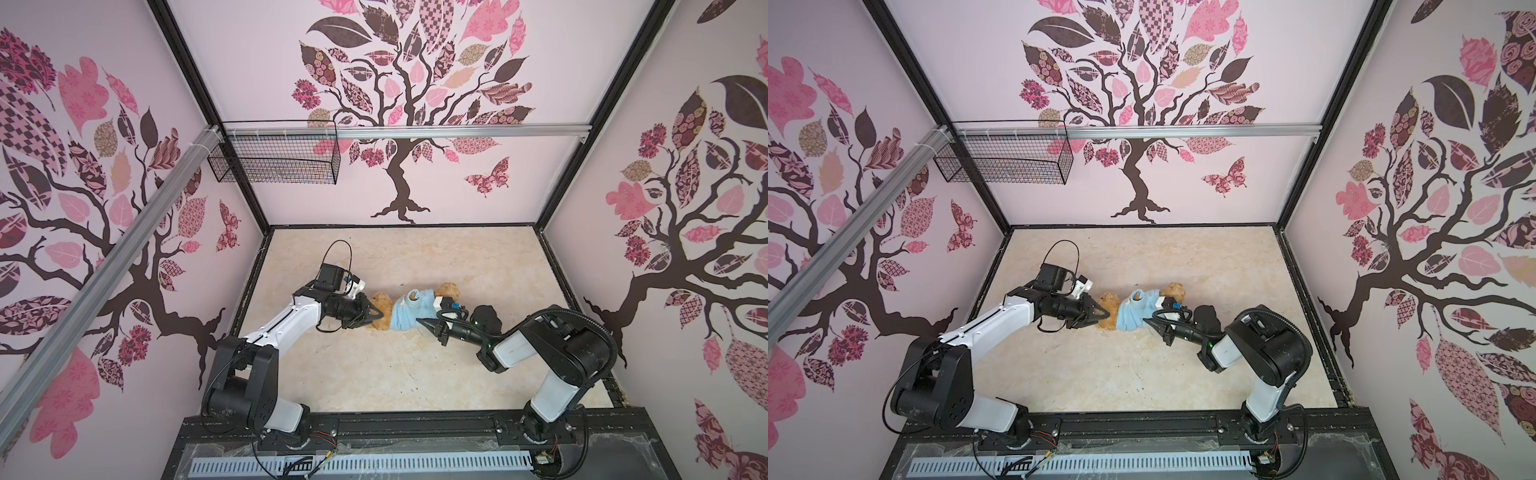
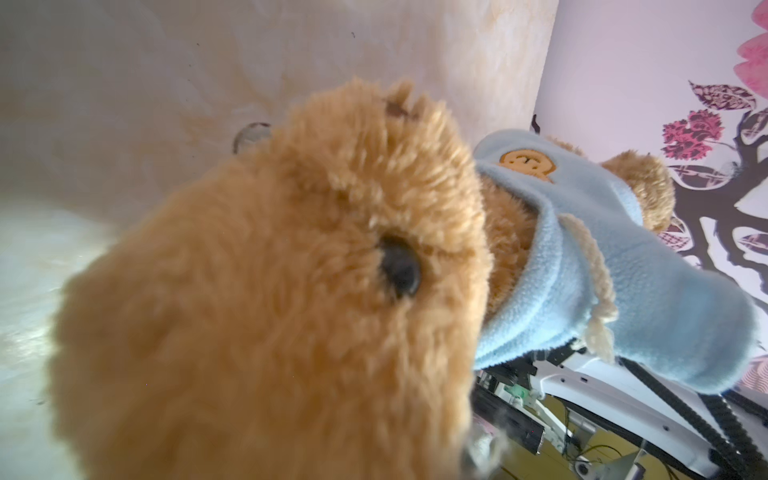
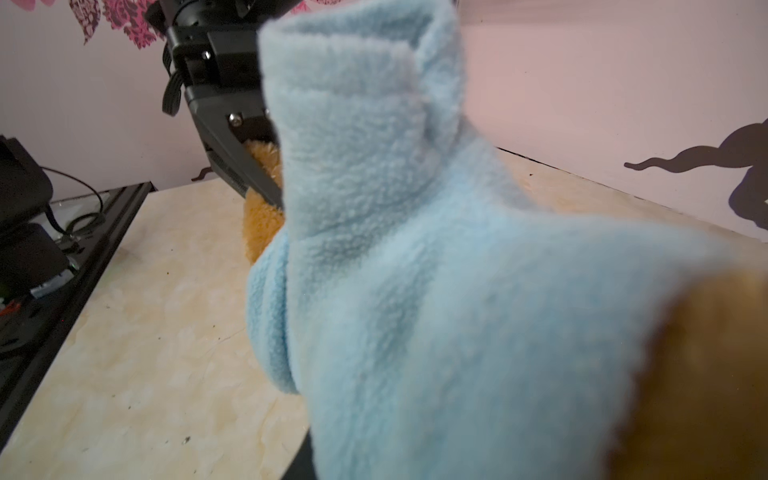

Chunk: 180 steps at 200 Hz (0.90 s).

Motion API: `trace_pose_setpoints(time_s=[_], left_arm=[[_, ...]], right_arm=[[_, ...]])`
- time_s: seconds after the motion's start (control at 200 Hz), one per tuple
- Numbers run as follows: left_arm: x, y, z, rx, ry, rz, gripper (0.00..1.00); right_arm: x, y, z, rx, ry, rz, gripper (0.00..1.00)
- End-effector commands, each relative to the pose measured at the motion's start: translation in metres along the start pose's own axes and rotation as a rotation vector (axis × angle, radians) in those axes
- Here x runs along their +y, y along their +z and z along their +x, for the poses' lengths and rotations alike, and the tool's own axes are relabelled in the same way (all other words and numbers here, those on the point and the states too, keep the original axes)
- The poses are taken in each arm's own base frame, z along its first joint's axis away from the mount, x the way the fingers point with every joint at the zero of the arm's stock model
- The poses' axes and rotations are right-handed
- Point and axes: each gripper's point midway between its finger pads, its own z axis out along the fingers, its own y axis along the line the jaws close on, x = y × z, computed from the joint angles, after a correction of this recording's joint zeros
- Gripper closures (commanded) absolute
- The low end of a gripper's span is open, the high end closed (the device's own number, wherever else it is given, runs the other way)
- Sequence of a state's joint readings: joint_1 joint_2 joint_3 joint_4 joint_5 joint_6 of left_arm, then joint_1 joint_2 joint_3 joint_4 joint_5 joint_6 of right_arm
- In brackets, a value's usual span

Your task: Dress the teddy bear

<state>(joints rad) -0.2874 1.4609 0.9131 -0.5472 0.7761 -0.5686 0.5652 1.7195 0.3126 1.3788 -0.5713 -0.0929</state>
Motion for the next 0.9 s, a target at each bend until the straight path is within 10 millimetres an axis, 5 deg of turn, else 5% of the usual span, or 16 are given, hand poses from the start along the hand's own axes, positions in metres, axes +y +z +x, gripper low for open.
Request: trace_pose_setpoints(time_s=[0.0,0.13,0.245,0.315,0.42,0.58,0.71,0.895], left_arm=[[0.002,-0.013,-0.010,-0.099,0.091,-0.095,0.54],[0.024,-0.044,-0.021,-0.250,0.163,-0.309,0.41],[0.021,-0.087,-0.032,-0.428,0.242,-0.437,0.36],[-0.002,-0.111,-0.035,-0.536,0.335,-0.424,0.39],[-0.065,-0.130,-0.020,-0.626,0.577,-0.290,0.52],[-0.135,-0.113,0.032,-0.514,0.901,-0.118,0.68],[-0.150,-0.077,0.066,-0.342,1.070,-0.130,0.81],[-0.157,-0.035,0.088,-0.194,1.196,-0.191,0.92]], right_arm=[[0.016,-0.006,-0.022,-0.064,-0.087,-0.007,0.87],[0.024,-0.013,-0.014,-0.030,-0.097,0.018,0.92],[0.030,-0.019,-0.013,-0.029,-0.123,0.033,0.95],[0.035,-0.019,-0.009,-0.004,-0.158,0.038,0.95],[0.044,-0.018,-0.009,0.015,-0.200,0.039,0.95],[0.054,-0.023,-0.019,-0.004,-0.223,0.037,0.95],[0.058,-0.024,-0.023,-0.010,-0.231,0.033,0.95],[0.060,-0.024,-0.026,-0.015,-0.224,0.026,0.95]])
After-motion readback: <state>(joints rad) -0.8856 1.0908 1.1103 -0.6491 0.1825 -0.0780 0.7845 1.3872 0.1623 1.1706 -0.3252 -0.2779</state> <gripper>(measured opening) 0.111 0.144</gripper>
